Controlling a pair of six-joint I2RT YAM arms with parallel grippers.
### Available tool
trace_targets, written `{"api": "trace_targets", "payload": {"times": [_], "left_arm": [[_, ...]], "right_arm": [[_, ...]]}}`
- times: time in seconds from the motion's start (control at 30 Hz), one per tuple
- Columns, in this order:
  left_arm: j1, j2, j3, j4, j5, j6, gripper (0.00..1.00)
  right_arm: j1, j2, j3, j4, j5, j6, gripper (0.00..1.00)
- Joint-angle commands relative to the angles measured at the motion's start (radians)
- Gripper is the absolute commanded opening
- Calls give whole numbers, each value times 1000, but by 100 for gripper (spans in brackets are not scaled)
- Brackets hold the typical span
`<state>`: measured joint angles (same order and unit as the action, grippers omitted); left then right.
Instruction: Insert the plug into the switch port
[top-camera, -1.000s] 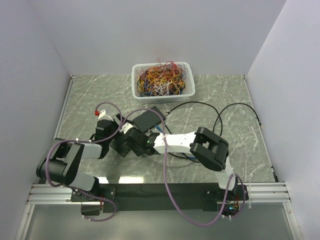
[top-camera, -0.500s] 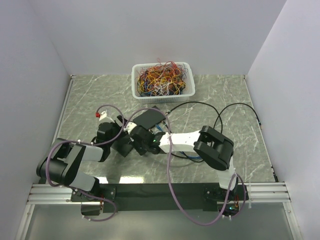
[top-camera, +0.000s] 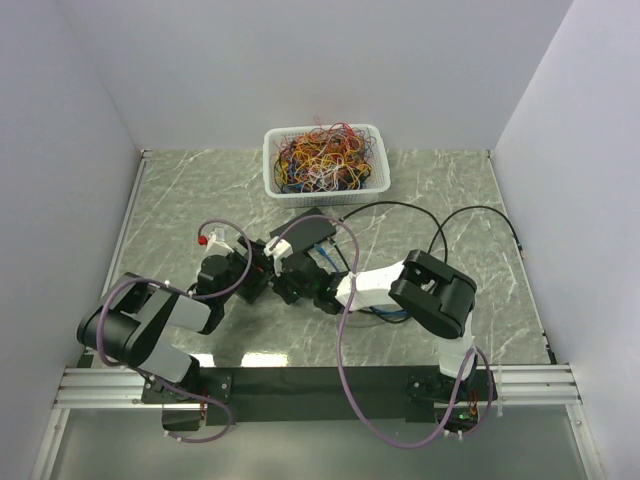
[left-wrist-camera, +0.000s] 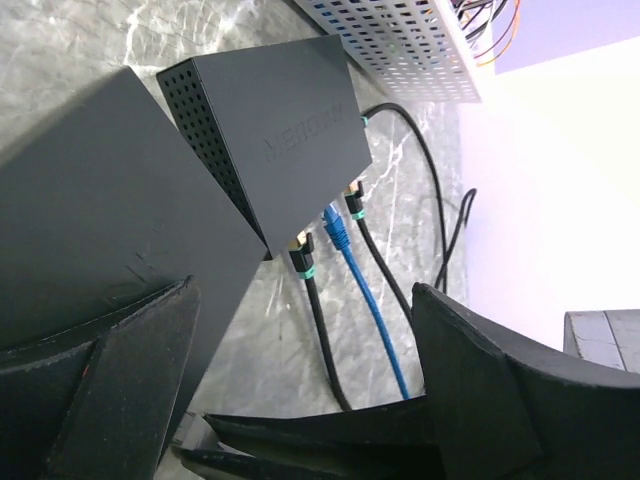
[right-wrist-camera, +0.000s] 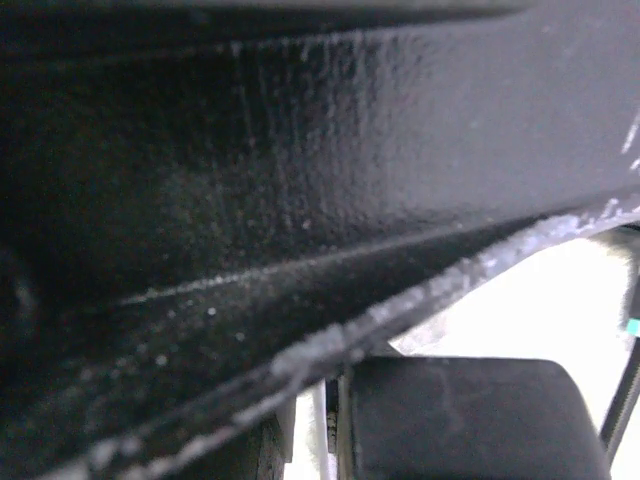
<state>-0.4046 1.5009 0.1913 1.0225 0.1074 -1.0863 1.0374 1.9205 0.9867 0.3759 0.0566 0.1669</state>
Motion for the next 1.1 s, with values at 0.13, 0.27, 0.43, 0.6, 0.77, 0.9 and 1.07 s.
{"api": "trace_targets", "payload": {"times": [0.13,0.27,0.43,0.6,0.77,0.9,1.07], "left_arm": [[-83,84,-95,-302,235,43,94],[-83,73,-73,-331,232,52,94],[-83,1,-52,-415,206,54,94],[-85,-120,16,-579,140,89,94],[-83,-215,109,-728,48,137,96],[-82,-245,210,-843,-6,166,96],[-77,-313,299,-933,-73,193,96]], "right_arm": [[-76,-29,63,429,150,39,28],[-74,-21,-9,420,164,75,55],[-68,-64,-80,417,187,102,61],[-43,-153,-155,405,195,86,64],[-2,-241,-204,380,221,89,68],[27,-333,-224,351,230,103,70],[59,-434,-246,282,250,111,70]]}}
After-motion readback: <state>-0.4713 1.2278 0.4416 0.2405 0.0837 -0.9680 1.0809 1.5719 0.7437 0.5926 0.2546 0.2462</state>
